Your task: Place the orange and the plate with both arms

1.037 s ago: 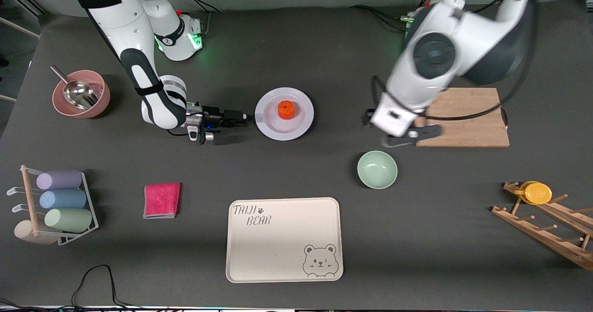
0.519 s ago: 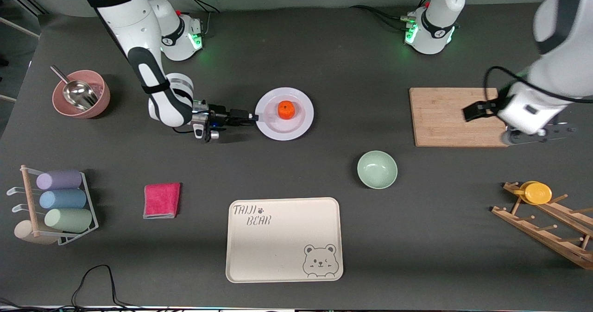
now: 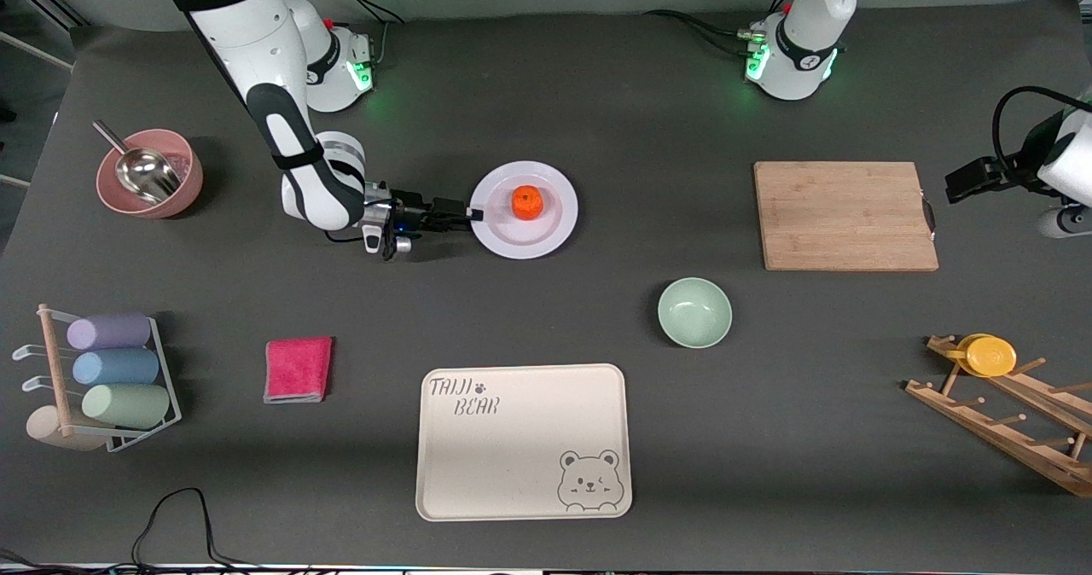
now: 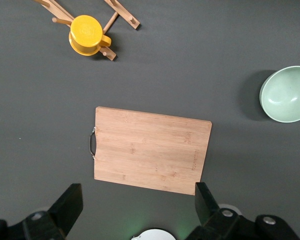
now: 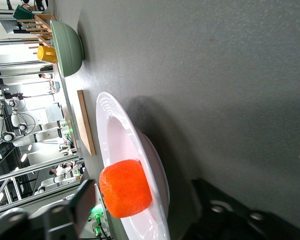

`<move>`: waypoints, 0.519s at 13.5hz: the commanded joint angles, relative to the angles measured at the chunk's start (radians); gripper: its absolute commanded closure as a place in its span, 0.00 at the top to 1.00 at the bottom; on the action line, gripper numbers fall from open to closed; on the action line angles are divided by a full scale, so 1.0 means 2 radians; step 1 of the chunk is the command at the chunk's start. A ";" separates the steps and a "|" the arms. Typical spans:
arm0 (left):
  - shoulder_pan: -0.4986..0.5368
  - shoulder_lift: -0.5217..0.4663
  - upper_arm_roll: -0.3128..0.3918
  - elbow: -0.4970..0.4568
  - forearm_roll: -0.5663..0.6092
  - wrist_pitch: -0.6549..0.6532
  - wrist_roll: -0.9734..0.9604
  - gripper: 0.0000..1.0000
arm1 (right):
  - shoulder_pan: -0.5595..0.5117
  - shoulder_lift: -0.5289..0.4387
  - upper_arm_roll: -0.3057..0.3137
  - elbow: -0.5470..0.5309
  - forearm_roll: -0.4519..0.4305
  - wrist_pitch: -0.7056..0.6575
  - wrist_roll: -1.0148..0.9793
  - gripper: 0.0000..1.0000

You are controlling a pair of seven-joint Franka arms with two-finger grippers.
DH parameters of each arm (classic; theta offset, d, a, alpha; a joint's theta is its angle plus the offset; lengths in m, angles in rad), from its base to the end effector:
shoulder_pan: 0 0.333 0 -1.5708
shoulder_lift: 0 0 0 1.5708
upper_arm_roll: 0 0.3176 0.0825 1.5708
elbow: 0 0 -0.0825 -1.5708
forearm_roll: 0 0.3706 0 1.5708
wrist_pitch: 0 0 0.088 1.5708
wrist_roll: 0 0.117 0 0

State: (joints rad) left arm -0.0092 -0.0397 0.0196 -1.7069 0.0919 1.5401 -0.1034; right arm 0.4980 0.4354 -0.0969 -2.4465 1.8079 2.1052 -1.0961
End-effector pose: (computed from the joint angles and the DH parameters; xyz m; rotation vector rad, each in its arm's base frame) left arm 0.5190 0.0166 0.5733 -3.0343 -0.1681 0.1867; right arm 0.3775 0.2139 0.1205 -2.0611 0.1491 0.1258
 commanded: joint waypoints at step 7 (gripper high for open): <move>-0.048 0.000 0.051 -0.024 -0.001 -0.001 0.020 1.00 | 0.003 0.003 -0.001 0.000 0.017 0.007 -0.020 0.41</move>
State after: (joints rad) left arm -0.0765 -0.0366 0.1020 -1.7485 0.0921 1.5420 -0.0766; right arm 0.4980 0.4356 -0.0970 -2.4465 1.8102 2.1162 -1.1009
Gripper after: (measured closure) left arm 0.000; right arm 0.590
